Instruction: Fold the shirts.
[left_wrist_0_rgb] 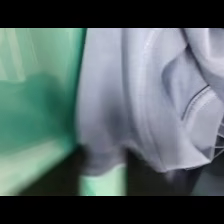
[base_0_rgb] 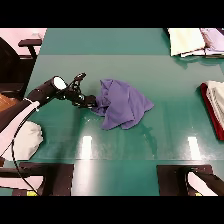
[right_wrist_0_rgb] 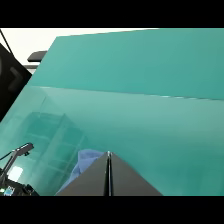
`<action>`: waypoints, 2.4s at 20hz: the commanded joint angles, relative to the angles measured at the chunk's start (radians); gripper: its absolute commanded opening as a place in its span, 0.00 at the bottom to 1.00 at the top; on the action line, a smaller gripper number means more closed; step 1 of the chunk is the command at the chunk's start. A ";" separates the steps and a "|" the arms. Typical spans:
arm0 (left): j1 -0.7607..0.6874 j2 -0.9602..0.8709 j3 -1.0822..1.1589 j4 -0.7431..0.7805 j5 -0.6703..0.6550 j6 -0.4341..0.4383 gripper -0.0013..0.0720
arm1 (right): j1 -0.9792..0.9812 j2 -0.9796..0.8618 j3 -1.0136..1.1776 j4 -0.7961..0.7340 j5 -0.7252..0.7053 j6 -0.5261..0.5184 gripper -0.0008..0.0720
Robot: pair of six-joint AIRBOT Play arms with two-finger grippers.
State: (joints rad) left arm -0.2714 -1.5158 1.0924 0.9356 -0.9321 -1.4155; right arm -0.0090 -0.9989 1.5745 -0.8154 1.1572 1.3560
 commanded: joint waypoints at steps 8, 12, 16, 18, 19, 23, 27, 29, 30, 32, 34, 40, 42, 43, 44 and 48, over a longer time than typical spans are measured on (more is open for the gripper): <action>-0.004 0.002 0.232 0.134 0.006 0.009 0.05 | 0.005 -0.003 -0.503 -0.163 0.206 0.121 0.45; -0.004 -0.007 0.232 0.138 0.006 0.009 0.05 | 0.111 -0.112 -0.850 -0.036 0.003 0.097 0.68; -0.004 -0.007 0.232 0.139 0.004 0.009 0.05 | 0.294 -0.290 -0.882 0.125 -0.198 0.029 0.68; -0.004 -0.007 0.232 0.140 -0.001 0.009 0.05 | 0.354 -0.365 -0.818 0.136 -0.230 0.029 0.60; -0.004 -0.007 0.232 0.144 -0.004 0.009 0.05 | 0.375 -0.396 -0.782 0.135 -0.243 0.030 0.54; -0.004 -0.007 0.232 0.231 -0.011 -0.019 0.05 | 0.380 -0.453 -0.676 0.116 -0.241 0.030 0.04; -0.004 -0.005 0.232 0.472 -0.007 -0.158 0.05 | 0.290 -0.342 -0.594 -0.109 -0.183 0.077 0.03; -0.004 0.007 0.234 0.551 0.019 -0.208 0.05 | 0.227 -0.257 -0.533 -0.278 -0.119 0.103 0.03; -0.004 0.016 0.235 0.572 0.044 -0.222 0.05 | 0.193 -0.215 -0.496 -0.355 -0.087 0.103 0.03; -0.004 0.060 0.241 0.594 0.121 -0.260 0.05 | 0.150 -0.137 -0.435 -0.467 -0.044 0.102 0.03; -0.004 0.132 0.241 0.603 0.224 -0.264 0.05 | 0.119 -0.066 -0.377 -0.541 -0.018 0.102 0.03; -0.004 0.464 0.281 0.661 0.323 -0.217 0.05 | 0.048 0.115 -0.193 -0.575 0.000 0.101 0.03; -0.004 0.577 0.358 0.662 0.291 -0.178 0.05 | 0.026 0.163 -0.113 -0.575 0.006 0.101 0.03; -0.004 0.628 0.411 0.662 0.270 -0.173 0.05 | 0.014 0.185 -0.070 -0.574 0.008 0.101 0.03; -0.004 0.666 0.466 0.662 0.250 -0.173 0.05 | 0.005 0.202 -0.030 -0.575 0.014 0.101 0.03; -0.004 0.744 0.707 0.661 0.144 -0.172 0.05 | -0.040 0.238 0.137 -0.575 0.068 0.089 0.03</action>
State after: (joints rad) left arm -0.2768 -0.8417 1.6527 1.5845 -0.7189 -1.5986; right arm -0.0174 -0.7929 1.6009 -1.3724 1.1885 1.4555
